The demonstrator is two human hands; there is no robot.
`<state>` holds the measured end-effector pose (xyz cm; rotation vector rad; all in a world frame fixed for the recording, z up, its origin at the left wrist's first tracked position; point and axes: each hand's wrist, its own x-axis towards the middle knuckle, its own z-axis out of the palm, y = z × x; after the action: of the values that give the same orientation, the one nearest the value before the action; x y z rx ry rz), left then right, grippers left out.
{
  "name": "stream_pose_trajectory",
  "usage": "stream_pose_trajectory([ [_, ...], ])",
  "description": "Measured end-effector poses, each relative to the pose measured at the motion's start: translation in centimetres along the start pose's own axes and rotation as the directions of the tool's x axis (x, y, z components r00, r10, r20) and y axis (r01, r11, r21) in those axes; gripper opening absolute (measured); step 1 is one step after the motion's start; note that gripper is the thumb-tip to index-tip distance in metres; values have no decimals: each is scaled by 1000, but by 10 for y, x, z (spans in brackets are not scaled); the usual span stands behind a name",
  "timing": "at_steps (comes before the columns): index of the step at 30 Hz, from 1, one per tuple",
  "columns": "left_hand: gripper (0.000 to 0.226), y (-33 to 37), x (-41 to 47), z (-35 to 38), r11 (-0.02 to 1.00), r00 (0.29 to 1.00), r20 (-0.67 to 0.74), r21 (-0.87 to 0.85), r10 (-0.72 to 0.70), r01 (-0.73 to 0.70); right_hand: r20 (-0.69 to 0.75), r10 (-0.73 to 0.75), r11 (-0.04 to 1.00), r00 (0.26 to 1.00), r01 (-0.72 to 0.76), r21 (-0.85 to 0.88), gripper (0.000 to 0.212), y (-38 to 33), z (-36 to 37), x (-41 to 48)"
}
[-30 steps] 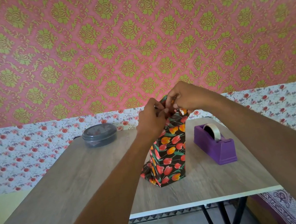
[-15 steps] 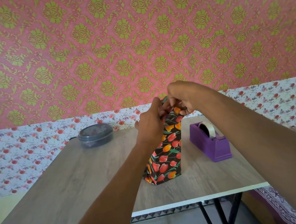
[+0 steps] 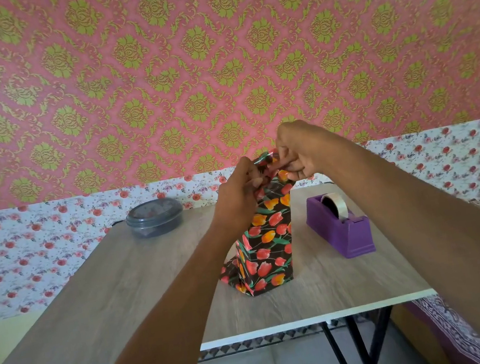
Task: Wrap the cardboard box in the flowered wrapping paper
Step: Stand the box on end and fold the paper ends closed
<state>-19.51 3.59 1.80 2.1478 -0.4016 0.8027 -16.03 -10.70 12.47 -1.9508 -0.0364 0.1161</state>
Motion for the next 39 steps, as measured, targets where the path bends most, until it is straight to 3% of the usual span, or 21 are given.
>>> stream_pose_trajectory([
  [3,11,0,1,-3,996,999,11,-79,-40,40,-116,-307,936,945,277,-218,19,9,4,1],
  [5,8,2,2,-5,983,997,26,-170,-72,76,-125,-621,720,774,499,-483,17,15,2,1],
  [7,6,3,3,-7,972,995,40,-216,-89,95,-9,-749,566,662,632,-529,23,16,0,-3],
  [11,4,5,3,-10,968,998,44,-243,-52,61,295,-661,534,690,709,-462,38,16,-1,-7],
  [16,4,4,3,-12,969,998,26,-237,-64,68,341,-614,641,712,702,-311,46,13,-6,-10],
  [19,4,5,4,-12,963,994,36,-245,-103,109,324,-631,667,705,706,-238,40,15,-9,-8],
  [24,4,5,3,-13,962,994,44,-250,-101,109,256,-711,609,654,756,-241,48,23,-5,-5],
  [28,1,6,2,-14,957,996,47,-275,-80,90,141,-770,573,623,771,-278,38,25,0,1],
  [31,28,4,1,-11,972,997,40,-221,-68,76,-1,-763,611,646,721,-329,33,21,-1,6],
  [33,46,3,-1,-6,987,997,23,-140,-73,76,-87,-786,597,612,714,-366,29,17,-2,8],
  [36,50,-2,5,-3,953,958,-89,-164,-272,256,-159,-815,569,558,716,-405,30,13,-4,10],
  [39,41,-5,14,-8,908,914,-82,-184,-397,378,-63,-788,588,613,717,-374,30,11,-9,10],
])
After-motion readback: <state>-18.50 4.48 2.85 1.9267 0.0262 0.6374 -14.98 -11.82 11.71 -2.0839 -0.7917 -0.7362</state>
